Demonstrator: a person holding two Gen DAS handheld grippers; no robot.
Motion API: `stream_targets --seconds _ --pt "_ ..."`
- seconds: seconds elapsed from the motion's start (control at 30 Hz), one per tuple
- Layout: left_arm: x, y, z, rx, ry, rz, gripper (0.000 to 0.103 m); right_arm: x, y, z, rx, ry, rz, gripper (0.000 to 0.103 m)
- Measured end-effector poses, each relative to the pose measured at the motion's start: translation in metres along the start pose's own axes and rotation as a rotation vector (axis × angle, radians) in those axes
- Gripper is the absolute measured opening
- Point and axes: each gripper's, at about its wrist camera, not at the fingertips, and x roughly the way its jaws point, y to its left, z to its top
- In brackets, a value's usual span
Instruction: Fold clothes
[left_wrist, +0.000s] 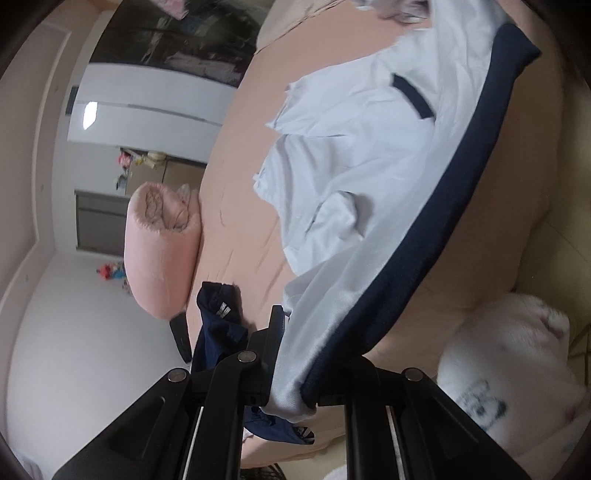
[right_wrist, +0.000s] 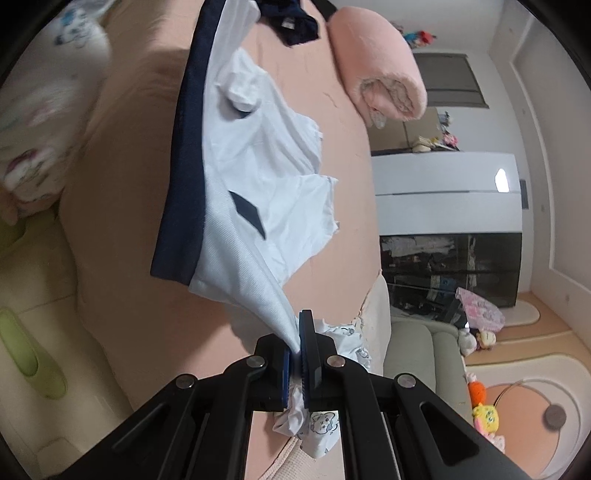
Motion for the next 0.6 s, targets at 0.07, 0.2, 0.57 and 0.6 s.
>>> stream_targets --seconds 0.07,0.2,0.57,0.6 --pt "0.007 0.006 0.003 -0.017 0.009 -0.002 0.011 0.007 -0.006 0.001 0.034 0.012 0.002 0.004" --pt "0.016 0.016 0.010 -0.034 0.014 -0.012 0.011 0.020 -0.016 0.004 0.086 0.024 0.025 0.004" --pt "0.040 0.046 0.035 -0.069 0.011 0.001 0.011 0.052 -0.048 0.016 0.159 0.038 0.023 0.004" --pt "0.042 0.048 0.037 -0.073 0.013 0.009 0.011 0.054 -0.053 0.017 0.175 0.037 0.020 0.004"
